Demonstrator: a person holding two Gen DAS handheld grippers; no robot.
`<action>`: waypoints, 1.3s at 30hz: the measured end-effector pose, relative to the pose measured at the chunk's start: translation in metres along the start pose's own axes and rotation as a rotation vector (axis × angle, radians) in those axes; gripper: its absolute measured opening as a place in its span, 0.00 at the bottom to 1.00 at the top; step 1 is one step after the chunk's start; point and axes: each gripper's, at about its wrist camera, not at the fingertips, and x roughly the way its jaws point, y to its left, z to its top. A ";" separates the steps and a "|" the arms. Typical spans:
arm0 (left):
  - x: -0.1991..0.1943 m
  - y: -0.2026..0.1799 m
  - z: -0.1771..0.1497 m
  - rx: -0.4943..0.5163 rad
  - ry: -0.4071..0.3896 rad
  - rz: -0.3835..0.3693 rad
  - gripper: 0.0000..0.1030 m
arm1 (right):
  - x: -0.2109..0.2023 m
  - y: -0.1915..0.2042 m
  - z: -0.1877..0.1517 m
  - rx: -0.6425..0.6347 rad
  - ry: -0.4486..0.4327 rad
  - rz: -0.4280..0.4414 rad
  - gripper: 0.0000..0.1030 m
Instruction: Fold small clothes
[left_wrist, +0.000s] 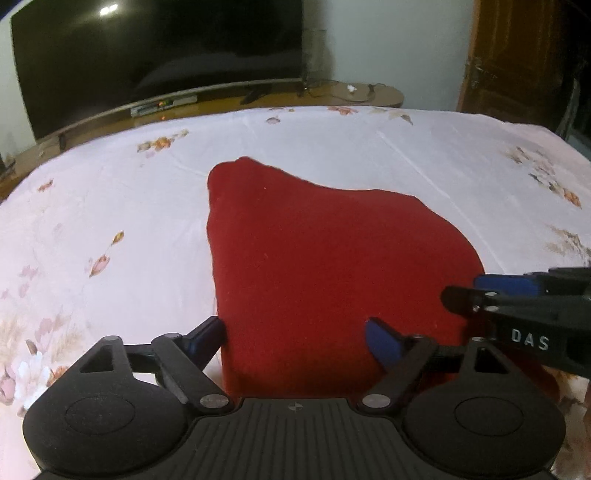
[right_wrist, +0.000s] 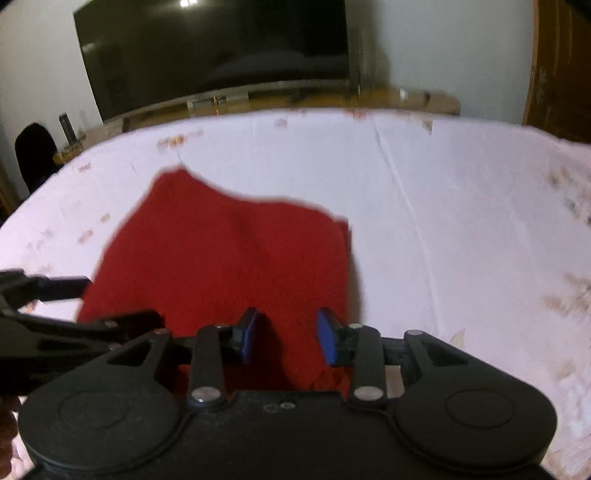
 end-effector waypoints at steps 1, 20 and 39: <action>-0.002 0.000 -0.001 -0.005 -0.001 0.001 0.81 | -0.002 -0.001 0.000 -0.003 -0.007 0.007 0.34; -0.008 -0.033 -0.020 0.027 0.076 0.119 1.00 | -0.033 -0.007 -0.024 -0.001 -0.008 0.046 0.50; -0.025 -0.048 -0.039 0.023 0.093 0.225 1.00 | -0.040 -0.011 -0.050 -0.012 0.043 0.034 0.59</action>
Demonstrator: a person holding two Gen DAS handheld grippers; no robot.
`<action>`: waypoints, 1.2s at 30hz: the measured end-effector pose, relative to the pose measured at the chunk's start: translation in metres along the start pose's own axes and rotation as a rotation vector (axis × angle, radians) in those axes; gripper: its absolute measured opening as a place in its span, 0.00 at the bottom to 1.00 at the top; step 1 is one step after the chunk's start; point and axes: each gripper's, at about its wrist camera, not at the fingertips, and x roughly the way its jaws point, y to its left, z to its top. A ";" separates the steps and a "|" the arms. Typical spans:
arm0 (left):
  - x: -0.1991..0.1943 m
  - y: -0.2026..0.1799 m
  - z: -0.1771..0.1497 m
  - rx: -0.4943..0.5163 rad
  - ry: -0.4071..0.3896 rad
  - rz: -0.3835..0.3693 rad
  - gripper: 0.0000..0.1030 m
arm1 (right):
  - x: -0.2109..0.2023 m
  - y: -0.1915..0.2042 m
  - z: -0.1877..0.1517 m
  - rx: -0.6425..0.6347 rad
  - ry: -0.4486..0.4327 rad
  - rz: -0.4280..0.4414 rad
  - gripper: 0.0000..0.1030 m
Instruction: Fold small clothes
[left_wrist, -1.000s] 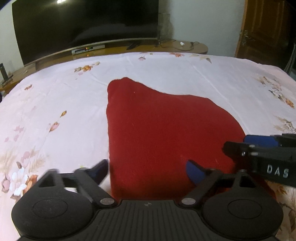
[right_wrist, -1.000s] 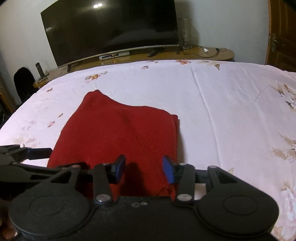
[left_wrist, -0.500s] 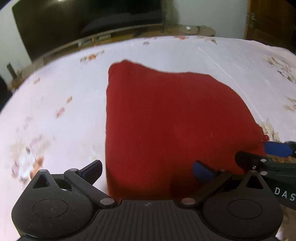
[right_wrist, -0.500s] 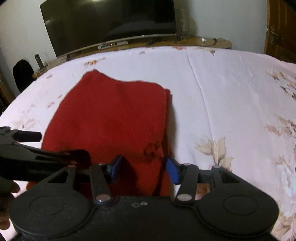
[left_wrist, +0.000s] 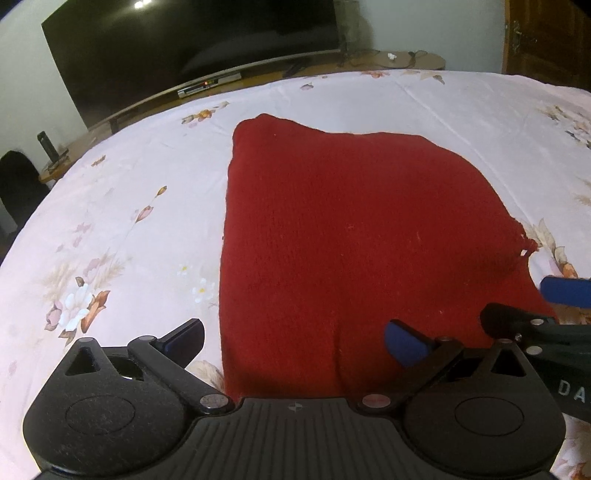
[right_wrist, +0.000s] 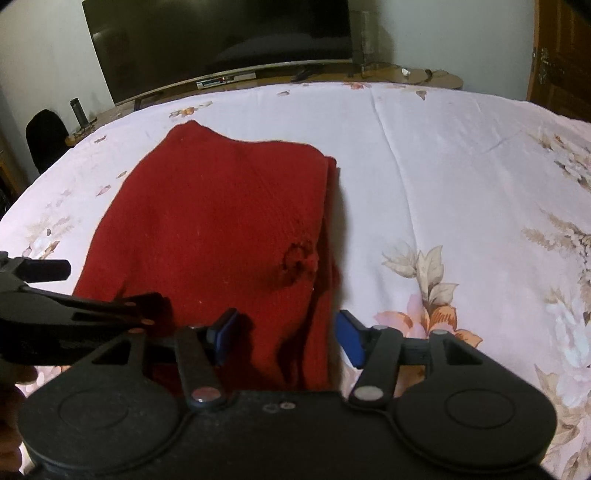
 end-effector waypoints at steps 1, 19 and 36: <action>-0.001 -0.001 -0.001 0.000 0.001 0.002 1.00 | -0.002 0.000 -0.001 -0.004 -0.009 -0.003 0.61; -0.028 0.003 -0.009 -0.045 -0.012 0.032 1.00 | -0.023 -0.005 -0.005 -0.002 0.020 -0.026 0.78; -0.149 -0.001 -0.032 -0.031 -0.159 -0.021 1.00 | -0.149 0.004 -0.017 -0.154 -0.194 -0.003 0.86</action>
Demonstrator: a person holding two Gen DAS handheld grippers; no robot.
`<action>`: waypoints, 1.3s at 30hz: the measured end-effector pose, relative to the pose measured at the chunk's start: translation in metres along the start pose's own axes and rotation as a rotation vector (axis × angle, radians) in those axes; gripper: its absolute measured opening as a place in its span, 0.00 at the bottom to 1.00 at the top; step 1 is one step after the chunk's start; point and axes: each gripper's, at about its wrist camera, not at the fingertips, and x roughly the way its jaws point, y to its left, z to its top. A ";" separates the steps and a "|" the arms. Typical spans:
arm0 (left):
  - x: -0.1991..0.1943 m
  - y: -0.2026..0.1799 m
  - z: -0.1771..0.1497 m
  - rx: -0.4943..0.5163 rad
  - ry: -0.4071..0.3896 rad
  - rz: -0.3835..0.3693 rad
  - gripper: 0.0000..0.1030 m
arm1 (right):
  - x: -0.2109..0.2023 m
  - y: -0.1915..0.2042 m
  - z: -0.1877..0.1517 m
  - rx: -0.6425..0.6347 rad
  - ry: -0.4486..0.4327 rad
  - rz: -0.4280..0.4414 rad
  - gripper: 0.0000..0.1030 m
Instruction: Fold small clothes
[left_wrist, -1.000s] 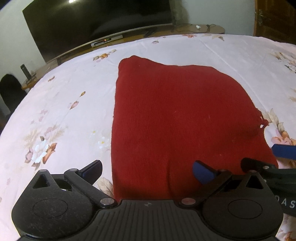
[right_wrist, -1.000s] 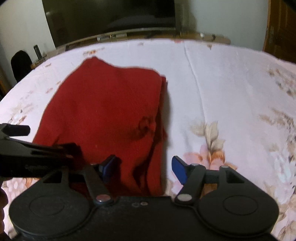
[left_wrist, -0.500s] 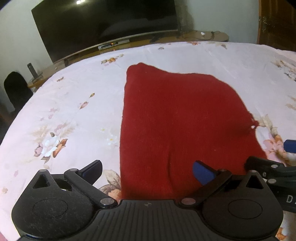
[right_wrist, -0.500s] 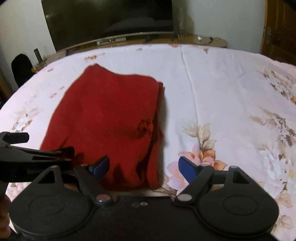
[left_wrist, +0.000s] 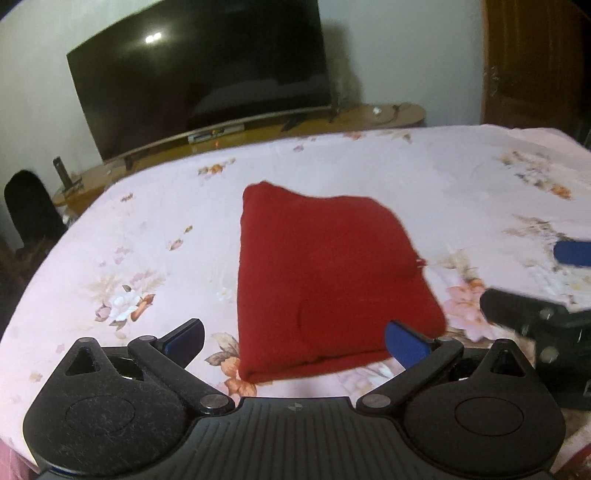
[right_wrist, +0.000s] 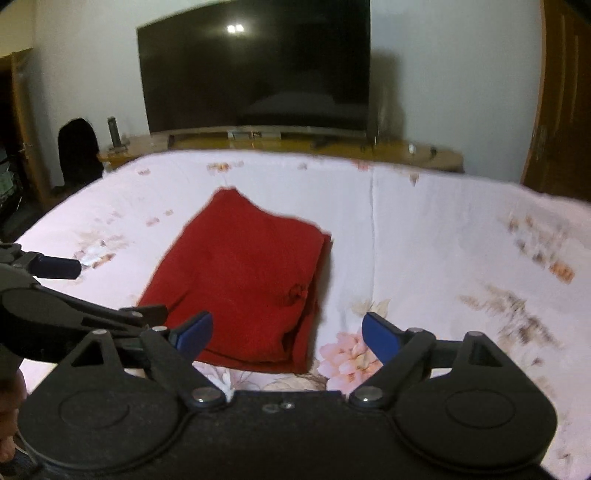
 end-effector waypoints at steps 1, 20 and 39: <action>-0.008 0.001 -0.001 -0.008 -0.008 0.004 1.00 | -0.009 0.000 0.000 -0.007 -0.021 -0.006 0.87; -0.125 0.019 -0.009 -0.127 -0.091 0.104 1.00 | -0.115 -0.013 0.009 0.084 -0.204 -0.148 0.99; -0.134 0.016 -0.010 -0.188 -0.104 0.085 1.00 | -0.128 -0.012 -0.002 0.101 -0.233 -0.146 0.99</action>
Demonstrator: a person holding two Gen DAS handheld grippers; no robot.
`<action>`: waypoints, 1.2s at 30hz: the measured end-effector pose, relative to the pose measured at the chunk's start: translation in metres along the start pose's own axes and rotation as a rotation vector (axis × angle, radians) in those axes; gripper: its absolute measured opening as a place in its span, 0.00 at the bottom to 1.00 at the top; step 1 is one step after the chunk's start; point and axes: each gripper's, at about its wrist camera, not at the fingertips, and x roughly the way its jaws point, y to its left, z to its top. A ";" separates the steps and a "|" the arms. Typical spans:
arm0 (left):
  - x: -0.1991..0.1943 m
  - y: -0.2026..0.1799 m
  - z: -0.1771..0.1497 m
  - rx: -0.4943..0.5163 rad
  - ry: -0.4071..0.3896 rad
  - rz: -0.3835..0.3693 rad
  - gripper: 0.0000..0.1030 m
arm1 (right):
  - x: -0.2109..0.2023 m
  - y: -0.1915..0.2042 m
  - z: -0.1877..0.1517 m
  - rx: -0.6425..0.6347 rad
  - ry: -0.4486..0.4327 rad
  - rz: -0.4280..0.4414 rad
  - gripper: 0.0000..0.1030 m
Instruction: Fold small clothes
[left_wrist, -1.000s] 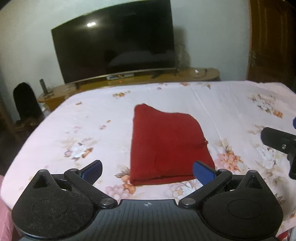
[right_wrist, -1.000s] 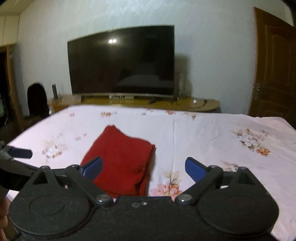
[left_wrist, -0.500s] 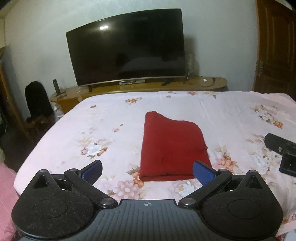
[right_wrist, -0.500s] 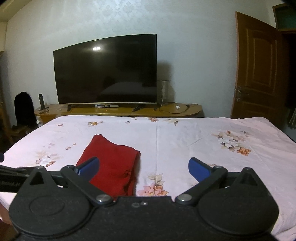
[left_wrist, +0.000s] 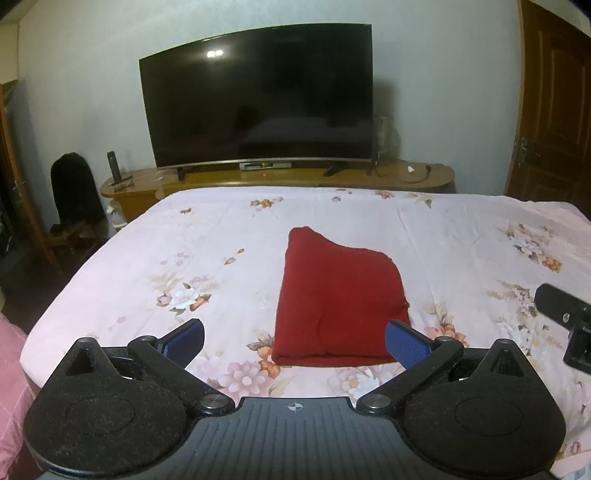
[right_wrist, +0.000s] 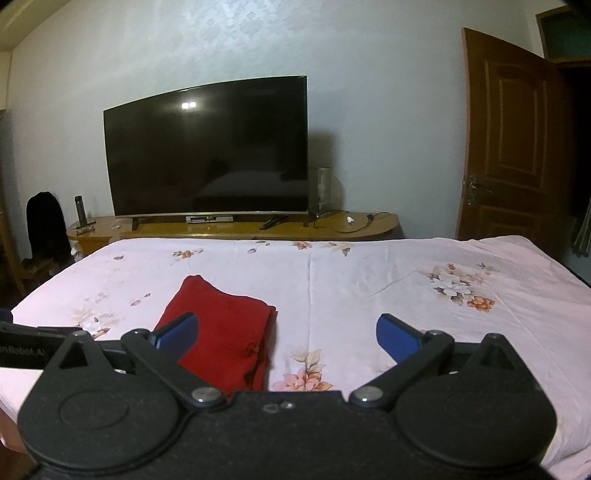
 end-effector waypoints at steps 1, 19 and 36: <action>0.000 0.000 0.000 0.000 -0.002 -0.001 1.00 | 0.000 -0.001 0.000 0.002 0.004 0.002 0.99; 0.010 -0.008 0.006 0.007 0.005 -0.005 1.00 | 0.005 0.002 0.000 -0.006 0.018 0.010 0.99; 0.017 -0.011 0.013 0.011 0.008 -0.012 1.00 | 0.018 0.005 0.001 -0.011 0.034 0.012 0.99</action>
